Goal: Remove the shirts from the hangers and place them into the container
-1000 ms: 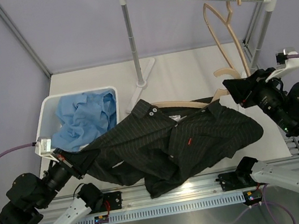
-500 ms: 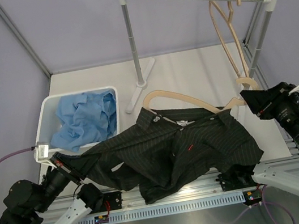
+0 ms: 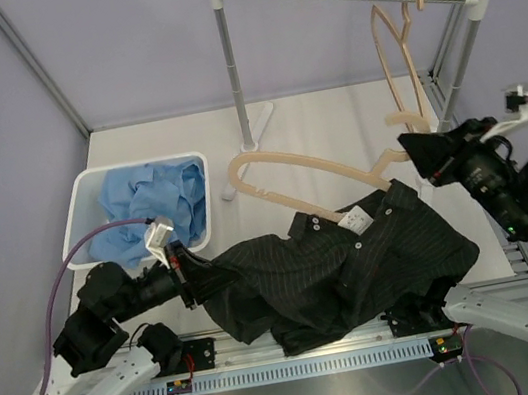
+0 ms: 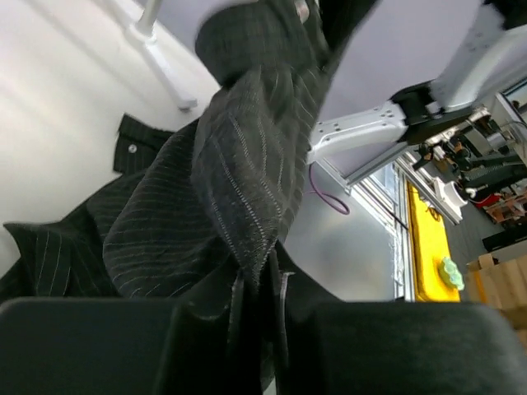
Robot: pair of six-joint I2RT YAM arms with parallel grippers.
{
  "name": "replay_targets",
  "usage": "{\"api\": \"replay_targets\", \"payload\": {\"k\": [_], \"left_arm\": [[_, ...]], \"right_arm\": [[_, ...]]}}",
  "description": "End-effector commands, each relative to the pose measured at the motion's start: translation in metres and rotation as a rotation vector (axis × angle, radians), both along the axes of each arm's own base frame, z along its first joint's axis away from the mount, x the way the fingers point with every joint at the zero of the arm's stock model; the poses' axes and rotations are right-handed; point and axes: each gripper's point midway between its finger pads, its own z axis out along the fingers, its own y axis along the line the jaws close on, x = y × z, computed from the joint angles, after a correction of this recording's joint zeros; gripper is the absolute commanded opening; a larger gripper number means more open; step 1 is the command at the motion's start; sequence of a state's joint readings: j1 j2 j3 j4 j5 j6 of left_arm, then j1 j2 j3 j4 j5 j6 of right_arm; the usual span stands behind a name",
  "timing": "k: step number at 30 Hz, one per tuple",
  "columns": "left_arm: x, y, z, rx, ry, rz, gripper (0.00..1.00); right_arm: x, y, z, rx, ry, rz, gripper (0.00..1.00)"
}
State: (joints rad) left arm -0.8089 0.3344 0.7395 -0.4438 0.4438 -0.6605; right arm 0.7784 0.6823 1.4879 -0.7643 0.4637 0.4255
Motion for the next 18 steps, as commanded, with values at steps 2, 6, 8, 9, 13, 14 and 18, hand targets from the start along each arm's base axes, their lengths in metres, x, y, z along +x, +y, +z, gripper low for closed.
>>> {"api": "replay_targets", "payload": {"k": [2,6,8,9,13,14,18], "left_arm": [[0.029,-0.002,0.016,0.084,-0.076,0.096,0.38],[0.033,0.017,0.065,0.078,-0.278,0.164,0.77],[0.030,0.033,0.094,0.072,-0.390,0.204,0.90],[0.030,0.036,0.101,0.077,-0.417,0.213,0.92],[0.026,0.042,0.113,0.103,-0.485,0.208,0.99],[0.027,0.042,0.112,0.112,-0.486,0.204,0.99],[0.035,0.041,0.103,0.138,-0.486,0.227,0.99]], "right_arm": [[0.017,0.062,0.032,-0.091,-0.066,0.210,0.00],[0.017,0.073,0.025,-0.131,-0.043,0.260,0.00],[0.015,0.078,0.020,-0.145,-0.029,0.290,0.00],[0.014,0.080,0.019,-0.151,-0.026,0.301,0.00],[0.007,0.085,0.017,-0.168,-0.015,0.353,0.00],[0.006,0.086,0.015,-0.174,-0.008,0.361,0.00],[-0.004,0.093,0.010,-0.193,0.009,0.430,0.00]]}}
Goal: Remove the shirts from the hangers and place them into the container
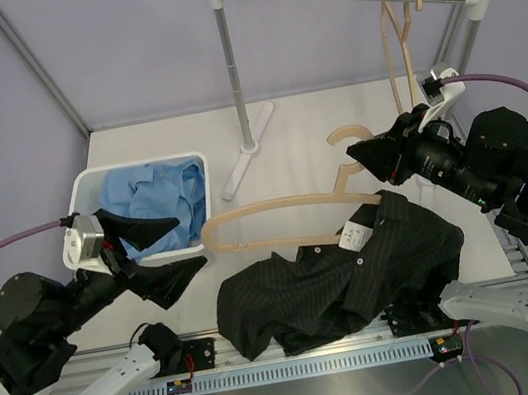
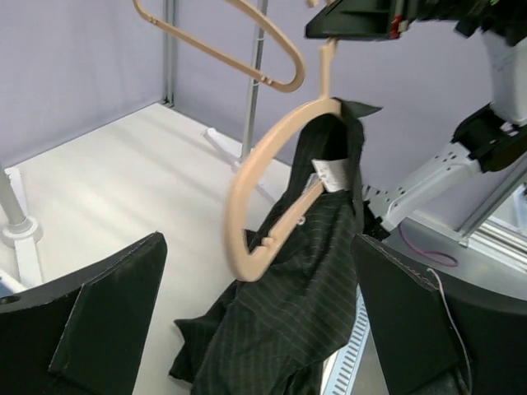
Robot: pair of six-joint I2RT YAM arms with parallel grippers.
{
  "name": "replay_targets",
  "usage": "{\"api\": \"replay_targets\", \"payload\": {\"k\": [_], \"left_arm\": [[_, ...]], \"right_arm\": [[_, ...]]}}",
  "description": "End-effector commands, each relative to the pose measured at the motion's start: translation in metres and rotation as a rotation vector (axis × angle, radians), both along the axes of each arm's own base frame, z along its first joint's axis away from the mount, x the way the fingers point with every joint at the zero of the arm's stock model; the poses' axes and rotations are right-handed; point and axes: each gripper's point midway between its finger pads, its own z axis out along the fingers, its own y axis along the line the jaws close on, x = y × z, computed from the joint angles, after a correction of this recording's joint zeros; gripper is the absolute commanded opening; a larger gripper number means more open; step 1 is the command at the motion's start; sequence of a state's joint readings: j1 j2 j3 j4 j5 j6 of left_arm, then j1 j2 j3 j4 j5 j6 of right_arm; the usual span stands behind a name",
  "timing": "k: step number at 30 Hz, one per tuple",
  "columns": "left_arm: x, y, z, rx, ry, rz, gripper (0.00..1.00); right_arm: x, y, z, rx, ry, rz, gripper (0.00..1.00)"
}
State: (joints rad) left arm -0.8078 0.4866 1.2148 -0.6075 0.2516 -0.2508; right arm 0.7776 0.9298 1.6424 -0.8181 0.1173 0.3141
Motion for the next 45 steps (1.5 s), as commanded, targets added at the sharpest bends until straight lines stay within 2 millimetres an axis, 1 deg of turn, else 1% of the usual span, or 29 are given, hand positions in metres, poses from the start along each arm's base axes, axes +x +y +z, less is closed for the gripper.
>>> {"api": "replay_targets", "payload": {"k": [1,4,10,13,14,16,17,18,19,20,23,24,25,26,27,28,29,30,31,32,33,34,35,37,38,40,42,43,45], "left_arm": [[0.017,-0.004,-0.021,0.088,-0.001,0.044,0.99],[0.022,-0.007,-0.025,0.107,-0.001,0.053,0.99],[0.016,-0.028,-0.019,0.076,-0.006,-0.057,0.98],[0.015,-0.042,-0.022,0.076,0.026,-0.113,0.95],[0.012,-0.046,-0.024,0.080,0.035,-0.146,0.87],[0.015,-0.054,-0.029,0.087,0.074,-0.162,0.76],[0.013,-0.057,-0.034,0.095,0.087,-0.185,0.61],[0.013,-0.060,-0.036,0.098,0.096,-0.202,0.50],[0.010,-0.063,-0.038,0.099,0.108,-0.221,0.37],[0.005,-0.065,-0.039,0.100,0.112,-0.259,0.02],[-0.002,-0.065,-0.037,0.079,0.119,-0.287,0.00],[-0.005,-0.059,-0.031,0.054,0.105,-0.268,0.00],[0.001,-0.053,-0.026,0.040,0.097,-0.217,0.00],[0.001,-0.048,-0.027,0.050,0.111,-0.191,0.00],[0.000,-0.038,-0.012,0.033,0.089,-0.152,0.00],[0.009,-0.031,-0.007,0.038,0.100,-0.082,0.00],[0.010,-0.022,-0.017,0.094,0.159,-0.037,0.00],[0.013,-0.015,-0.016,0.115,0.196,0.010,0.00],[0.020,-0.005,0.008,0.108,0.200,0.080,0.00],[0.018,0.003,-0.008,0.183,0.279,0.111,0.00],[0.023,0.011,0.008,0.178,0.300,0.167,0.00],[0.018,0.021,0.010,0.185,0.310,0.190,0.00],[0.019,0.025,-0.004,0.252,0.364,0.215,0.00],[0.027,0.042,-0.005,0.265,0.363,0.315,0.00],[0.029,0.047,-0.011,0.292,0.376,0.346,0.00],[0.041,0.060,-0.010,0.300,0.375,0.447,0.00],[0.049,0.054,-0.003,0.262,0.335,0.450,0.00],[0.057,0.045,0.010,0.205,0.295,0.445,0.00],[0.074,0.027,0.006,0.221,0.283,0.439,0.00]], "right_arm": [[-0.016,0.005,0.014,0.007,-0.035,0.096,0.00],[-0.024,0.007,0.014,0.010,-0.033,0.134,0.00],[-0.026,0.013,0.012,0.006,-0.031,0.167,0.00],[-0.025,0.017,0.013,0.009,-0.030,0.181,0.00],[-0.026,0.018,0.014,0.011,-0.030,0.185,0.00],[-0.026,0.018,0.016,0.012,-0.034,0.187,0.00],[-0.026,0.018,0.017,0.014,-0.036,0.187,0.00],[-0.026,0.016,0.019,0.014,-0.042,0.181,0.00],[-0.026,0.015,0.019,0.009,-0.045,0.179,0.00],[-0.024,0.014,0.019,0.003,-0.048,0.168,0.00],[-0.023,0.012,0.021,-0.007,-0.061,0.160,0.00],[-0.021,0.010,0.020,-0.011,-0.058,0.144,0.18],[-0.020,0.007,0.020,-0.012,-0.058,0.132,0.38],[-0.019,0.006,0.018,-0.016,-0.055,0.121,0.57],[-0.016,0.002,0.016,-0.020,-0.050,0.089,0.80],[-0.017,-0.004,0.016,-0.018,-0.053,0.070,0.86],[-0.014,-0.011,0.015,-0.019,-0.055,0.031,0.90],[-0.013,-0.015,0.009,-0.024,-0.043,0.007,0.92],[-0.015,-0.023,0.010,-0.017,-0.051,-0.016,0.93],[-0.013,-0.030,0.009,-0.017,-0.054,-0.051,0.93],[-0.017,-0.036,0.007,-0.018,-0.054,-0.064,0.94],[-0.018,-0.039,0.006,-0.015,-0.056,-0.072,0.94],[-0.019,-0.043,0.005,-0.013,-0.055,-0.084,0.95],[-0.026,-0.052,0.006,0.002,-0.068,-0.094,0.95],[-0.026,-0.054,0.003,0.003,-0.064,-0.106,0.95],[-0.031,-0.065,0.004,0.019,-0.072,-0.132,0.95],[-0.034,-0.070,0.000,0.032,-0.064,-0.144,0.95],[-0.040,-0.075,0.002,0.050,-0.073,-0.144,0.93],[-0.043,-0.078,-0.005,0.054,-0.058,-0.147,0.91]]}}
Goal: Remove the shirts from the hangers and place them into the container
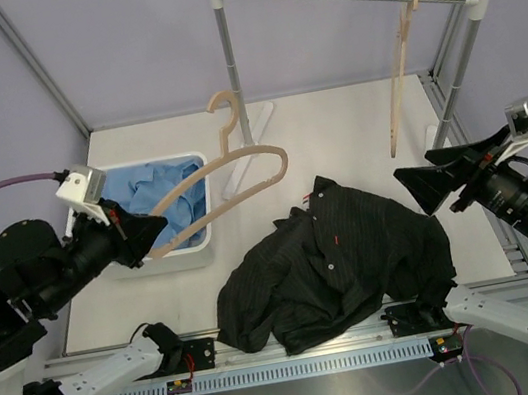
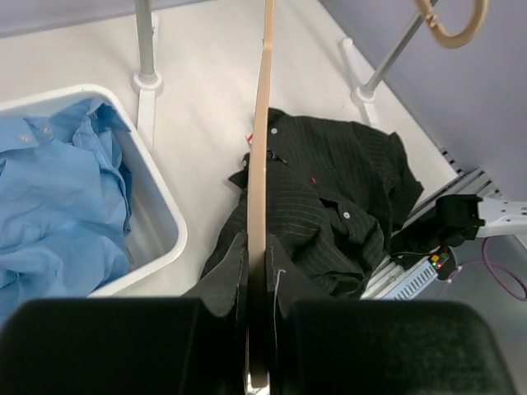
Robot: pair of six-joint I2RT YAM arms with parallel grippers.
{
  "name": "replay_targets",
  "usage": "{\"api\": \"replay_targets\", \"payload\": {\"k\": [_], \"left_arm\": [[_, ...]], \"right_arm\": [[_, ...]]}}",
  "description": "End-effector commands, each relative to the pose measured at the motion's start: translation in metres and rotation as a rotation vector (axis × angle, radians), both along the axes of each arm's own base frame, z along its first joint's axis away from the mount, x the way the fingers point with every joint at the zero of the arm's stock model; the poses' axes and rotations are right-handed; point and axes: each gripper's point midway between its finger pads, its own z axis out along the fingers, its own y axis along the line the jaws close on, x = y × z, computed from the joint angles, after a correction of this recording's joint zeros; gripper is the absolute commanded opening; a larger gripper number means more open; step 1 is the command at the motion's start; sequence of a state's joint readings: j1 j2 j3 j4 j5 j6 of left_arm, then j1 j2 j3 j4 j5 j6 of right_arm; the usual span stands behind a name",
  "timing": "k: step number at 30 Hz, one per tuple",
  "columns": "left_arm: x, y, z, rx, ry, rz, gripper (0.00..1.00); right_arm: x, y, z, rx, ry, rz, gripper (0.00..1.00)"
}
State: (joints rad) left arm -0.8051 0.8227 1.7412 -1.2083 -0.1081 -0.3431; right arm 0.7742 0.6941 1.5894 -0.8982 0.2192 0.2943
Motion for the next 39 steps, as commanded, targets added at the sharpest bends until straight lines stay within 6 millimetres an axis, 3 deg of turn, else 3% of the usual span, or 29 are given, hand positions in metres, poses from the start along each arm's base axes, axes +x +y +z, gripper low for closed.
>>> {"api": "replay_targets", "payload": {"k": [1,2,3,4,5,6,7,12,13,14,15,16,17,19,21,22,24,33,39], "left_arm": [[0.044,-0.023,0.011,-0.007,-0.061,0.077,0.00],[0.054,-0.035,0.020,-0.023,-0.092,0.067,0.00],[0.069,-0.051,0.019,-0.008,-0.081,0.063,0.00],[0.077,-0.062,0.021,-0.014,-0.086,0.052,0.00],[0.086,-0.073,0.033,-0.038,-0.124,0.041,0.00],[0.093,-0.080,0.045,-0.055,-0.146,0.039,0.00],[0.112,-0.096,0.043,-0.041,-0.140,0.050,0.00],[0.159,-0.145,0.057,-0.020,-0.183,0.030,0.00],[0.161,-0.148,0.078,-0.043,-0.211,0.031,0.00],[0.183,-0.170,0.060,0.010,-0.184,0.023,0.00],[0.191,-0.178,0.059,0.020,-0.184,0.017,0.00],[0.194,-0.179,0.078,-0.001,-0.212,0.025,0.00],[0.214,-0.198,0.058,0.045,-0.192,0.021,0.00],[0.227,-0.210,0.064,0.034,-0.223,0.028,0.00],[0.242,-0.223,0.051,0.046,-0.226,0.027,0.00],[0.248,-0.228,0.056,0.022,-0.252,0.039,0.00],[0.255,-0.234,0.046,0.026,-0.253,0.045,0.00],[0.266,-0.242,0.055,-0.035,-0.309,0.066,0.00],[0.254,-0.235,0.075,-0.100,-0.356,0.056,0.00]], "right_arm": [[-0.002,-0.010,-0.012,0.010,0.034,-0.040,0.89],[-0.004,-0.009,-0.017,0.004,0.046,-0.031,0.75],[-0.006,-0.009,-0.023,-0.007,0.062,-0.026,0.52],[-0.008,-0.009,-0.027,-0.013,0.073,-0.017,0.17],[-0.010,-0.005,-0.034,-0.015,0.097,0.002,0.00],[-0.012,-0.003,-0.041,-0.024,0.117,0.015,0.00],[-0.015,-0.004,-0.044,-0.020,0.122,0.024,0.00],[-0.028,-0.017,-0.062,0.007,0.156,0.011,0.00],[-0.031,-0.019,-0.062,0.009,0.155,0.011,0.00],[-0.033,-0.022,-0.062,0.016,0.157,0.008,0.00],[-0.035,-0.025,-0.065,0.013,0.164,0.001,0.00],[-0.038,-0.028,-0.064,0.019,0.157,0.001,0.00],[-0.040,-0.030,-0.065,0.020,0.156,0.001,0.00],[-0.042,-0.033,-0.069,0.018,0.163,-0.004,0.00],[-0.045,-0.036,-0.071,0.025,0.159,-0.004,0.00],[-0.046,-0.035,-0.073,0.023,0.162,0.002,0.00],[-0.047,-0.035,-0.074,0.031,0.161,0.004,0.00],[-0.041,-0.025,-0.084,0.010,0.184,0.025,0.00],[-0.040,-0.022,-0.085,0.016,0.188,0.027,0.00]]}}
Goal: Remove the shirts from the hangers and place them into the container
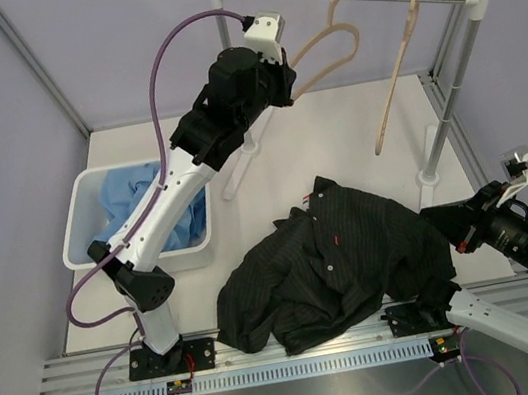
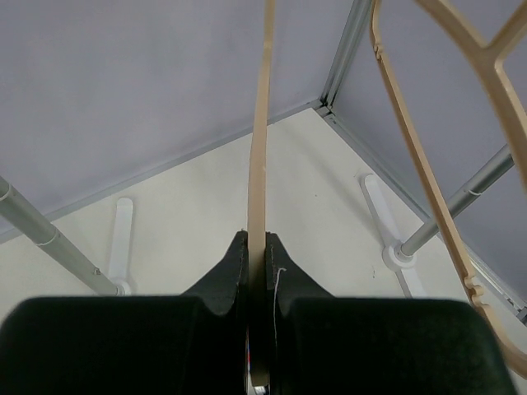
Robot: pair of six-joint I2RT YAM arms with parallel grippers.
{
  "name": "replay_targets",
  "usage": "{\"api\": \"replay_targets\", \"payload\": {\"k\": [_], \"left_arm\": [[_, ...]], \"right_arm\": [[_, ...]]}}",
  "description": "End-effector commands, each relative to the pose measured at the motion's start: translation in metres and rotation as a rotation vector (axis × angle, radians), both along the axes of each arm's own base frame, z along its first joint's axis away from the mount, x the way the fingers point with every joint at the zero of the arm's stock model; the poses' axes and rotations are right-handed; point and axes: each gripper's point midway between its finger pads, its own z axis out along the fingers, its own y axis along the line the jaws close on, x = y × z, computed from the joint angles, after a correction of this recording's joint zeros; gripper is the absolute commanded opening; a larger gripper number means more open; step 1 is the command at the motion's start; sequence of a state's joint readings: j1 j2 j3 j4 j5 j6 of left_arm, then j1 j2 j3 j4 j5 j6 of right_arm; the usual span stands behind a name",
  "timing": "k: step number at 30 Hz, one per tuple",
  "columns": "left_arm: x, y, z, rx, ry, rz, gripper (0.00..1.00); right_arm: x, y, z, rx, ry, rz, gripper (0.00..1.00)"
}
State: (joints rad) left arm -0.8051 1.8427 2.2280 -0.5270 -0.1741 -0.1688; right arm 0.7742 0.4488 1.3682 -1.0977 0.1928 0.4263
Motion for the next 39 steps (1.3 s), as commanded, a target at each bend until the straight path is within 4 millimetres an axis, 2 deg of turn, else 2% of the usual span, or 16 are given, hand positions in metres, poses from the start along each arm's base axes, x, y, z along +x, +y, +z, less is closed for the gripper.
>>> {"api": "replay_targets", "payload": {"k": [1,4,7,8,17,28,29,32,39], "left_arm": [[-0.014,0.015,0.061,-0.138,-0.136,0.010,0.00],[-0.023,0.020,0.068,-0.148,-0.143,0.002,0.00],[-0.033,0.023,0.068,-0.149,-0.153,-0.001,0.00],[-0.034,0.023,0.062,-0.140,-0.145,-0.004,0.00],[-0.051,0.032,0.078,-0.161,-0.168,-0.016,0.00],[-0.069,0.043,0.061,-0.151,-0.157,-0.015,0.00],[-0.074,0.048,0.066,-0.163,-0.166,-0.015,0.00],[-0.081,0.053,0.063,-0.166,-0.168,-0.007,0.00],[-0.088,0.065,0.043,-0.159,-0.134,0.016,0.02]], "right_arm": [[0.001,0.005,0.008,0.028,-0.010,0.010,0.00],[0.002,0.005,0.010,0.027,-0.011,0.011,0.00],[0.002,0.006,0.010,0.029,-0.011,0.010,0.00],[0.002,0.006,0.009,0.027,-0.009,0.012,0.00],[0.003,0.009,0.003,0.032,0.005,0.017,0.00],[0.001,0.009,0.005,0.045,0.002,0.021,0.00],[0.001,0.009,0.005,0.044,0.003,0.024,0.00],[0.000,0.010,0.004,0.049,0.005,0.026,0.00],[-0.001,0.013,0.008,0.066,0.004,0.042,0.00]]}}
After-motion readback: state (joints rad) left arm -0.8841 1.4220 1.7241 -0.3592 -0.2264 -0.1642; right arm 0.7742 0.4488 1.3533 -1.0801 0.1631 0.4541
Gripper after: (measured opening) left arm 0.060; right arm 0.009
